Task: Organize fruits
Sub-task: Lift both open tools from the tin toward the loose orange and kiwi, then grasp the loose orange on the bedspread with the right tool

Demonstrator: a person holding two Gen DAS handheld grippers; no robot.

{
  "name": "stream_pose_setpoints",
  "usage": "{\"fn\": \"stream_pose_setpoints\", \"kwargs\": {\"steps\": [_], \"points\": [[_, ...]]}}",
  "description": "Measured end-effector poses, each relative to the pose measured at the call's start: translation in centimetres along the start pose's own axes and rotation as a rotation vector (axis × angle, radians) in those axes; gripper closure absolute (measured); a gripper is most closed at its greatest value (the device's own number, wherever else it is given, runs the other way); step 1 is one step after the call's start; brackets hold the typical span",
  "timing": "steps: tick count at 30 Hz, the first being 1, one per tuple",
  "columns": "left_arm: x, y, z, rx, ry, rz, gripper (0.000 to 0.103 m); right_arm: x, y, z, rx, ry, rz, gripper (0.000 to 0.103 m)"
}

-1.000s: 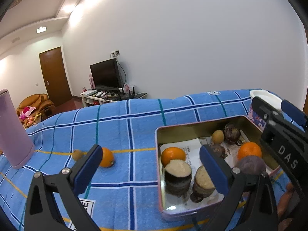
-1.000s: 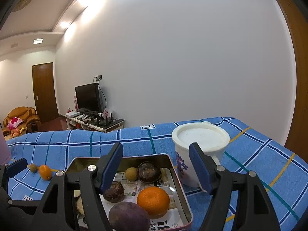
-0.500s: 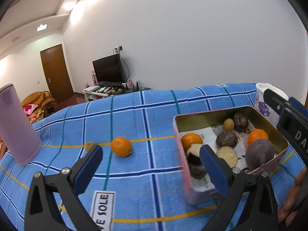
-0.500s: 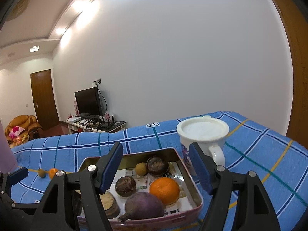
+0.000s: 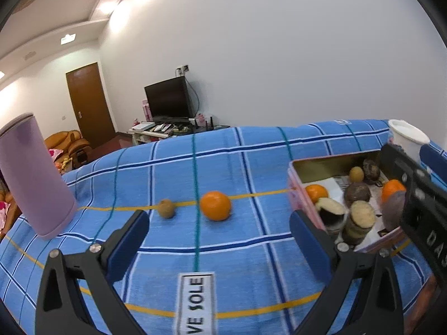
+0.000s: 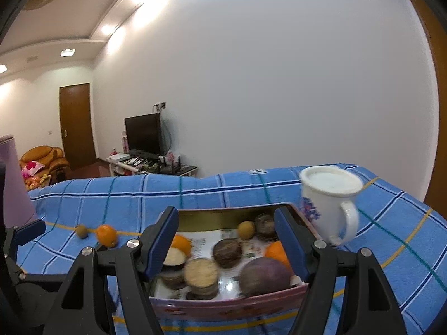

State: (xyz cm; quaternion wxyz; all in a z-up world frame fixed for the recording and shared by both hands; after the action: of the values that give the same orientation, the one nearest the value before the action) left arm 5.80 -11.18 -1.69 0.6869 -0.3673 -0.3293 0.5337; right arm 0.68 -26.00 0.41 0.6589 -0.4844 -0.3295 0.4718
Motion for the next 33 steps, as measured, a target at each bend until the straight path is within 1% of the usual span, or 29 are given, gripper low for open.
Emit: {"fn": "stream_pose_setpoints", "kwargs": {"steps": [7, 13, 15, 18, 21, 26, 28, 29, 31, 33], "points": [[3.8, 0.2, -0.2, 0.02, -0.05, 0.047, 0.001, 3.7, 0.4, 0.4, 0.014, -0.05, 0.027, 0.031], [7.7, 0.5, -0.6, 0.064, -0.144, 0.07, 0.001, 6.9, 0.5, 0.0, 0.045, -0.086, 0.051, 0.031], [9.4, 0.7, -0.9, 0.084, -0.173, 0.098, 0.001, 8.1, 0.7, -0.2, 0.058, -0.095, 0.064, 0.031], [12.0, 1.0, -1.6, 0.121, -0.193, 0.163, 0.001, 9.6, 0.8, -0.6, 0.079, -0.119, 0.077, 0.031], [14.3, 1.3, -2.2, 0.146, -0.214, 0.211, 0.001, 11.2, 1.1, -1.4, 0.122, -0.142, 0.105, 0.031], [16.2, 1.9, -2.7, 0.139, -0.25, 0.232, 0.001, 14.3, 1.5, -3.0, 0.185, -0.183, 0.159, 0.031], [16.9, 2.4, -3.2, 0.156, -0.239, 0.247, 0.001, 15.5, 1.9, -4.2, 0.231, -0.202, 0.176, 0.032], [17.2, 2.6, -3.5, 0.174, -0.224, 0.263, 0.001, 15.9, 2.0, -4.8, 0.258, -0.211, 0.179, 0.035], [17.6, 2.7, -3.6, 0.179, -0.22, 0.276, 0.001, 16.9, 2.1, -6.0, 0.312, -0.232, 0.178, 0.037], [17.7, 2.7, -3.6, 0.179, -0.223, 0.268, 0.001, 18.0, 2.2, -7.2, 0.355, -0.238, 0.192, 0.04]]}}
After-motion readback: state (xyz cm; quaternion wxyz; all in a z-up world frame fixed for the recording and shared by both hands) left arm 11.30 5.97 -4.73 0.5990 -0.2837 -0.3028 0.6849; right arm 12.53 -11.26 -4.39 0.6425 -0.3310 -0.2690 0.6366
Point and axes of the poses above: each gripper's, at about its wrist camera, not at the fingertips, and z roughly against the way its jaws point, x to its left, y to its underside, the point moved 3 cm from there along -z, roughly the way its jaws point, and after that the axes turned 7 degrees about y, right-handed, at the moved point
